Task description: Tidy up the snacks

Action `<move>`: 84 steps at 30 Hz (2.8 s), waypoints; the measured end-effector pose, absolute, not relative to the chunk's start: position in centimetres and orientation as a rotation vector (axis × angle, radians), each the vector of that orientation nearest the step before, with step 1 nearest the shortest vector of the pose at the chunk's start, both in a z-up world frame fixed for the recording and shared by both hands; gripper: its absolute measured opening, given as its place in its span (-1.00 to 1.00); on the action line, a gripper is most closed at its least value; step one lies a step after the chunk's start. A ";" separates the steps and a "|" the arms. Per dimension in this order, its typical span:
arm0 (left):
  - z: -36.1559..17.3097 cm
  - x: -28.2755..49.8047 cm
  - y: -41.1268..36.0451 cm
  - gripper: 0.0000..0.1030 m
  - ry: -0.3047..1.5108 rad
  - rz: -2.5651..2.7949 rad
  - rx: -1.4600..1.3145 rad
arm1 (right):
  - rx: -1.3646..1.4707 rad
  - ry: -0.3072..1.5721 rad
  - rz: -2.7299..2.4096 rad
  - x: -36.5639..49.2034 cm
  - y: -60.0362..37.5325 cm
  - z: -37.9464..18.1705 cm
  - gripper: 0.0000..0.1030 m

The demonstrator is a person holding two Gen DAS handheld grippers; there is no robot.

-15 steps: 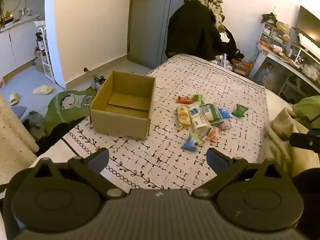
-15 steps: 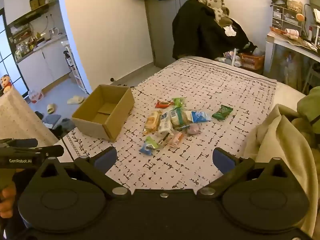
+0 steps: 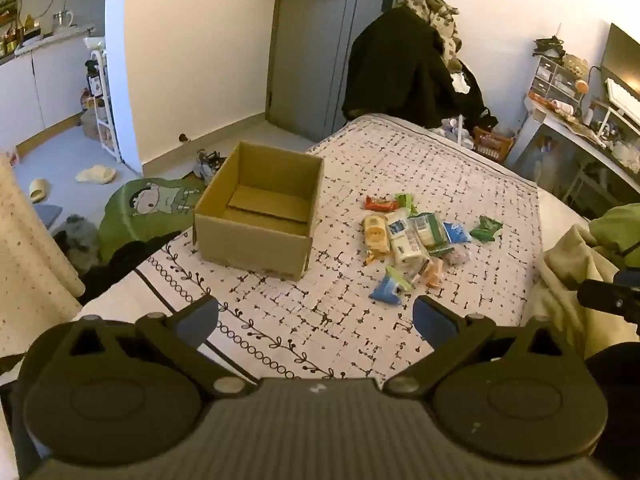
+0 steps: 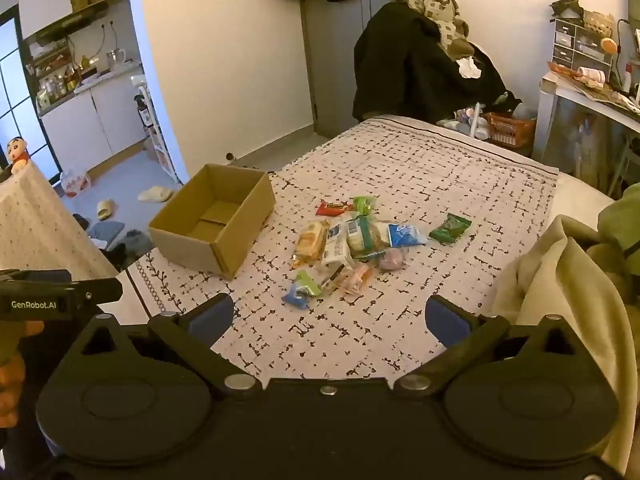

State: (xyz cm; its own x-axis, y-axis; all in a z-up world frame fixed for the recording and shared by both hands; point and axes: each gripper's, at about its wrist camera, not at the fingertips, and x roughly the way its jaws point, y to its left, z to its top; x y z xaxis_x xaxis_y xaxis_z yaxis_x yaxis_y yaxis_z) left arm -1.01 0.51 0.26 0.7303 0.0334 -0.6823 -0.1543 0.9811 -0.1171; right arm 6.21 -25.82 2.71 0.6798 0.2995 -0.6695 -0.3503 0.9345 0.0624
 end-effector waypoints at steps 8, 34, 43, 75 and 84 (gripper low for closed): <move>0.0 -1.2 0.5 0.99 0.745 0.103 -0.177 | -0.068 0.746 0.367 6.3 -25.8 2.5 1.00; 0.0 -1.2 0.9 0.99 0.753 0.086 -0.194 | -0.077 0.747 0.360 6.3 -25.8 2.4 1.00; 0.0 -1.2 0.8 0.99 0.752 0.084 -0.201 | -0.077 0.748 0.359 6.3 -25.8 2.4 1.00; -0.4 0.6 0.6 0.99 0.761 0.060 -0.215 | -0.009 0.818 0.354 10.1 -25.4 2.8 1.00; -2.1 3.1 0.3 0.98 0.775 0.060 -0.251 | 0.098 0.843 0.302 14.1 -26.0 2.3 1.00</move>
